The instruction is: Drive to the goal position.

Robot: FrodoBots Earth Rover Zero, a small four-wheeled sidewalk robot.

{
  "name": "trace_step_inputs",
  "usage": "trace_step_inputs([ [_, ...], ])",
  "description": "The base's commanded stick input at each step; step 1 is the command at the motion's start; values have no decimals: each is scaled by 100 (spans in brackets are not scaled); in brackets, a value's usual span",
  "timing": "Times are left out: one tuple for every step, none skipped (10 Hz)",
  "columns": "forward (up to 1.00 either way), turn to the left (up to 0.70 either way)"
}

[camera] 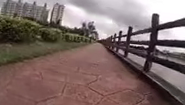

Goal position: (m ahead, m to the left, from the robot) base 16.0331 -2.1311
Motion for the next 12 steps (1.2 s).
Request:
trace_step_inputs([
  [50, 0],
  [50, 0],
  [50, 0],
  [50, 0],
  [50, 0],
  [50, 0],
  [50, 0],
  [50, 0],
  [50, 0],
  [50, 0],
  [50, 0],
  [50, 0],
])
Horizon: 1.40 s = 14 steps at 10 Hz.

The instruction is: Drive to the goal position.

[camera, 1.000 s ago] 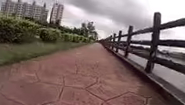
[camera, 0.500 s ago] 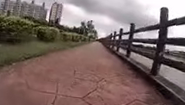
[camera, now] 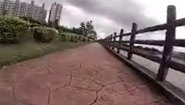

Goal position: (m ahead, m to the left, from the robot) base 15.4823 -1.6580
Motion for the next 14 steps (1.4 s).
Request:
trace_step_inputs([
  [50, 0],
  [50, 0],
  [50, 0],
  [50, 0],
  [50, 0],
  [50, 0],
  [50, 0],
  [50, 0],
  [50, 0],
  [50, 0],
  [50, 0],
  [50, 0],
  [50, 0],
  [50, 0],
])
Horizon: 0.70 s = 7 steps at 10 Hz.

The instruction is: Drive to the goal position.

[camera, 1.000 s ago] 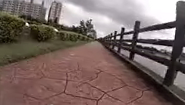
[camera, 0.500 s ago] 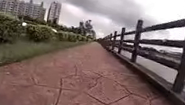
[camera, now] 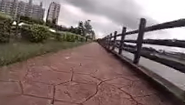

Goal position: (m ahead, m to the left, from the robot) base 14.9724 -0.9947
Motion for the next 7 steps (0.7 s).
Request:
trace_step_inputs([
  [50, 0],
  [50, 0],
  [50, 0],
  [50, 0],
  [50, 0],
  [50, 0],
  [50, 0],
])
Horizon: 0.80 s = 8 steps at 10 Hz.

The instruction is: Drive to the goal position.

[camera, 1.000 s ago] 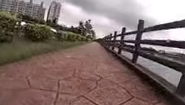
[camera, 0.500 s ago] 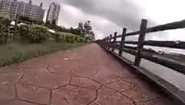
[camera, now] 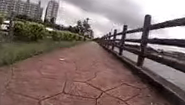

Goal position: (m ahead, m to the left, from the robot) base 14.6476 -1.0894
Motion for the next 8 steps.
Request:
trace_step_inputs([
  [50, 0],
  [50, 0],
  [50, 0],
  [50, 0],
  [50, 0],
  [50, 0],
  [50, 0],
  [50, 0],
])
